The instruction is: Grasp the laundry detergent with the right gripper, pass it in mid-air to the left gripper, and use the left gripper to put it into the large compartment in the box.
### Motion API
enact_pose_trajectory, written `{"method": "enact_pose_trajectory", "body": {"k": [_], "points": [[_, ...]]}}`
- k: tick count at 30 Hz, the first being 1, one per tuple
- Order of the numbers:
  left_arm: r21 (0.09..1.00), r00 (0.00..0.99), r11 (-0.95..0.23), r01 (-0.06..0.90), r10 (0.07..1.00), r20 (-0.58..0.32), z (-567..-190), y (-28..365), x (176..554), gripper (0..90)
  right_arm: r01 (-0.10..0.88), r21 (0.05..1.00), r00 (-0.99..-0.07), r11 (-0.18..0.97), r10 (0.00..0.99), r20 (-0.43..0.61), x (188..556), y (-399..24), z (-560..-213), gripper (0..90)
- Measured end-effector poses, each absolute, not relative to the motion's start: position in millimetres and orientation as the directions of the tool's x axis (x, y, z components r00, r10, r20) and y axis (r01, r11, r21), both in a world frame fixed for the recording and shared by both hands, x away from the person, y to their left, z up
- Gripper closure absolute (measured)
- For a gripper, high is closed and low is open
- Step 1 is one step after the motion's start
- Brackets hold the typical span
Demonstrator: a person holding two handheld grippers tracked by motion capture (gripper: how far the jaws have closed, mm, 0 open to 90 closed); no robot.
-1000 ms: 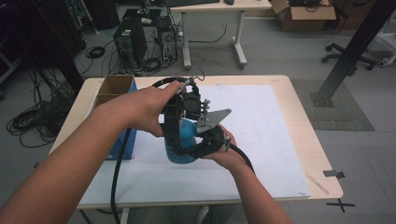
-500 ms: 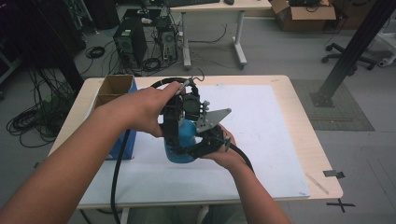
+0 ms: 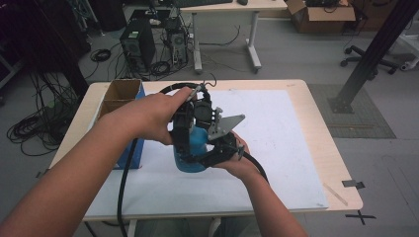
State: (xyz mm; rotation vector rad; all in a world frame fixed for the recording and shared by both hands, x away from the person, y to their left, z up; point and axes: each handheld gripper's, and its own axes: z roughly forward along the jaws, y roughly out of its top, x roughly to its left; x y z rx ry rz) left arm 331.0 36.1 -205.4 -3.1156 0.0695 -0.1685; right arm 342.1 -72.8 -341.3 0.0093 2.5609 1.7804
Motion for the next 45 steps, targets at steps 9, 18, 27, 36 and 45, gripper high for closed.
{"method": "enact_pose_trajectory", "body": {"k": [9, 18, 27, 36, 45], "points": [[-0.043, 0.992, -0.998, -0.043, -0.047, 0.113, -206.9, 34.1, 330.9, 32.3, 0.06, 0.932, -0.998, 0.357, 0.027, 0.053, 337.1, -72.9, -338.5, 46.5], [-0.062, 0.993, -0.997, -0.045, -0.052, 0.11, -208.9, 33.3, 329.7, 37.7, -0.008, 0.932, -0.999, 0.362, 0.028, -0.019, 341.9, -71.9, -340.6, 46.5], [-0.084, 0.991, -0.995, -0.044, -0.054, 0.12, -208.8, 31.1, 329.8, 38.2, -0.015, 0.939, -0.999, 0.344, 0.043, -0.032, 340.5, -70.5, -343.8, 45.3], [-0.091, 0.992, -0.995, -0.028, -0.039, 0.12, -205.6, 31.1, 330.7, 38.2, -0.01, 0.947, -0.999, 0.322, 0.038, -0.024, 341.2, -69.3, -344.1, 43.2], [-0.09, 0.992, -0.996, -0.013, -0.024, 0.127, -203.9, 32.8, 332.3, 38.2, 0.006, 0.961, -0.998, 0.275, 0.056, -0.01, 343.3, -71.7, -343.6, 31.6]]}}
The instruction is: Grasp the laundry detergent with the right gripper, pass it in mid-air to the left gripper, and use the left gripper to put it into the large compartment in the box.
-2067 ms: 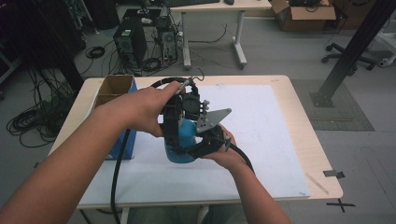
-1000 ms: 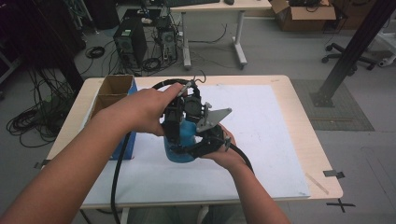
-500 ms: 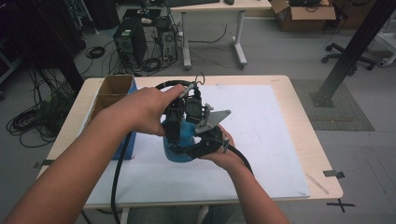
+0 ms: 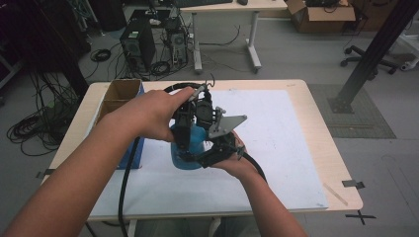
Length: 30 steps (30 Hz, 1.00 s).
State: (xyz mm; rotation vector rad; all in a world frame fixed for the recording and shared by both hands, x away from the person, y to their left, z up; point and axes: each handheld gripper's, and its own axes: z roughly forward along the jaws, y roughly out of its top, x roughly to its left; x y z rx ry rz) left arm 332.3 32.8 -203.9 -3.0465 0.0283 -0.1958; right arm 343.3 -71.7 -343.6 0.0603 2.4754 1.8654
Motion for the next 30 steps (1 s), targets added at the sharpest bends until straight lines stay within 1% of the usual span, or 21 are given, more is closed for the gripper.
{"method": "enact_pose_trajectory", "body": {"k": [2, 5, 6, 8, 10, 12, 13, 15, 17, 20, 23, 24, 30], "points": [[-0.092, 0.992, -0.996, -0.015, -0.026, 0.126, -203.3, 32.8, 332.5, 38.2, 0.011, 0.961, -0.998, 0.276, 0.056, -0.005, 343.2, -72.0, -343.8, 31.4], [-0.088, 0.991, -0.996, -0.011, -0.022, 0.13, -202.8, 33.0, 332.4, 38.2, 0.015, 0.962, -0.998, 0.272, 0.063, -0.002, 343.1, -72.1, -345.2, 29.0], [-0.09, 0.991, -0.996, -0.008, -0.02, 0.13, -202.5, 32.8, 332.5, 38.2, 0.02, 0.963, -0.998, 0.27, 0.069, 0.001, 343.1, -72.4, -345.7, 26.4], [-0.09, 0.991, -0.996, -0.008, -0.02, 0.131, -202.2, 32.5, 332.4, 38.2, 0.022, 0.964, -0.997, 0.266, 0.074, 0.002, 343.2, -72.5, -345.9, 25.5], [-0.092, 0.991, -0.996, -0.007, -0.019, 0.129, -201.3, 32.0, 332.2, 38.2, 0.027, 0.964, -0.996, 0.263, 0.085, 0.005, 344.0, -72.8, -346.6, 20.0], [-0.093, 0.992, -0.996, -0.003, -0.015, 0.129, -200.6, 31.6, 332.3, 38.1, 0.028, 0.965, -0.996, 0.261, 0.088, 0.005, 344.2, -74.1, -346.9, 19.1], [-0.089, 0.992, -0.996, 0.0, -0.011, 0.129, -200.4, 31.7, 332.5, 38.2, 0.026, 0.966, -0.996, 0.257, 0.095, 0.001, 343.9, -74.9, -346.8, 15.0], [-0.091, 0.992, -0.996, 0.002, -0.01, 0.129, -200.0, 31.3, 332.7, 38.2, 0.027, 0.967, -0.994, 0.253, 0.106, 0.0, 343.7, -75.3, -346.7, 14.0], [-0.087, 0.991, -0.996, 0.007, -0.005, 0.132, -200.2, 30.9, 333.1, 38.1, 0.028, 0.966, -0.993, 0.258, 0.116, -0.002, 343.5, -76.6, -346.4, 10.3], [-0.091, 0.992, -0.996, 0.013, 0.001, 0.128, -199.7, 29.4, 333.6, 38.1, 0.031, 0.964, -0.993, 0.263, 0.115, 0.0, 343.5, -77.6, -345.9, 10.1], [-0.091, 0.992, -0.996, 0.023, 0.012, 0.128, -199.8, 28.0, 334.8, 38.1, 0.03, 0.964, -0.993, 0.264, 0.118, -0.002, 343.3, -79.2, -345.1, 8.4], [-0.096, 0.992, -0.995, 0.024, 0.012, 0.127, -199.6, 27.5, 334.9, 38.1, 0.034, 0.963, -0.993, 0.268, 0.119, 0.002, 343.3, -80.4, -344.8, 6.4], [-0.093, 0.992, -0.995, 0.037, 0.025, 0.127, -200.0, 26.2, 336.9, 38.1, 0.039, 0.959, -0.992, 0.282, 0.129, 0.002, 344.5, -85.4, -344.4, 3.7]]}}
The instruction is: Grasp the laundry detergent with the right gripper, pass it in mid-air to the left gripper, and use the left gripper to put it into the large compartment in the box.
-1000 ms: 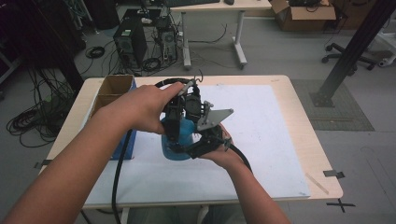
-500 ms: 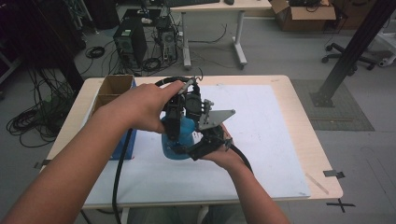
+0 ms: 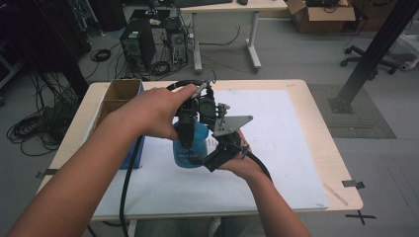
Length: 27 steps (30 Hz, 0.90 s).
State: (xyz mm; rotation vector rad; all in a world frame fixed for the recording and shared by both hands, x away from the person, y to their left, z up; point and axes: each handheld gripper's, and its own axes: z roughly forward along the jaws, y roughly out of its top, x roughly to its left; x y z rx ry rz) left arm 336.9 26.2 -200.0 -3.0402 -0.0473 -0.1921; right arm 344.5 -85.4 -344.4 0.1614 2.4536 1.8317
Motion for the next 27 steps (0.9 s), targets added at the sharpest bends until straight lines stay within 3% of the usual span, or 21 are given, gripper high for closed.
{"method": "enact_pose_trajectory", "body": {"k": [12, 22, 23, 24, 27], "points": [[-0.067, 0.991, -0.996, 0.064, 0.056, 0.12, -194.4, 28.6, 337.8, 38.0, 0.05, 0.952, -0.991, 0.302, 0.136, 0.009, 346.1, -98.7, -340.7, 0.3], [-0.06, 0.99, -0.996, 0.066, 0.058, 0.126, -189.7, 32.2, 338.9, 38.0, 0.072, 0.936, -0.985, 0.345, 0.172, 0.013, 351.4, -121.0, -334.3, 1.4], [-0.059, 0.99, -0.996, 0.068, 0.061, 0.125, -189.4, 32.4, 339.5, 38.0, 0.085, 0.937, -0.989, 0.34, 0.141, 0.039, 352.7, -123.9, -332.8, 5.5], [-0.056, 0.99, -0.996, 0.069, 0.062, 0.127, -189.5, 32.6, 339.7, 38.0, 0.066, 0.939, -0.994, 0.338, 0.108, 0.031, 355.9, -125.7, -331.1, 0.0], [-0.053, 0.99, -0.996, 0.068, 0.061, 0.127, -188.8, 33.1, 341.0, 38.0, 0.098, 0.93, -0.99, 0.354, 0.133, 0.054, 359.2, -128.4, -329.2, 0.0]]}}
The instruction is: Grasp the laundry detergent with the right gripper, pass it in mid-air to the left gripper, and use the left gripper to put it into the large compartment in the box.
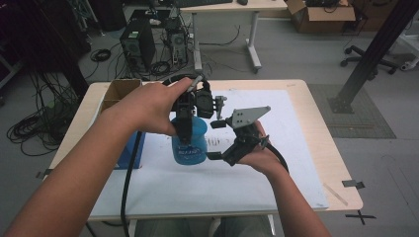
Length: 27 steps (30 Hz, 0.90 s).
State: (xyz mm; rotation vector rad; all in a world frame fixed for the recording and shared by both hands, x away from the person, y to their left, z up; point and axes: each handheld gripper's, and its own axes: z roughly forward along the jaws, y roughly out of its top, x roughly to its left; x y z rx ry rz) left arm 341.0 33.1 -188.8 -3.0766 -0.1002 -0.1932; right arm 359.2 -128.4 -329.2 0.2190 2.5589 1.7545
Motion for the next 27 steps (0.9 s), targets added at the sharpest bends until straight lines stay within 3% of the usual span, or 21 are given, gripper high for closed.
{"method": "enact_pose_trajectory", "body": {"k": [5, 7, 11, 27], "points": [[-0.045, 0.99, -0.996, 0.073, 0.066, 0.126, -188.7, 34.3, 342.1, 38.0, 0.202, 0.921, -0.978, 0.333, 0.118, 0.172, 371.5, -134.6, -332.9, 0.0], [-0.042, 0.989, -0.997, 0.072, 0.066, 0.13, -188.8, 34.8, 342.6, 38.0, 0.231, 0.898, -0.971, 0.374, 0.148, 0.188, 372.5, -135.6, -334.3, 1.5], [-0.049, 0.989, -0.996, 0.08, 0.073, 0.132, -188.2, 36.6, 343.8, 37.9, 0.202, 0.883, -0.969, 0.423, 0.216, 0.118, 371.6, -137.7, -333.4, 0.1], [-0.057, 0.976, -0.98, 0.191, 0.183, 0.121, -171.8, 45.7, 350.9, 37.8, 0.15, 0.799, -0.974, 0.582, 0.226, 0.019, 371.0, -151.1, -316.0, 0.2]]}}
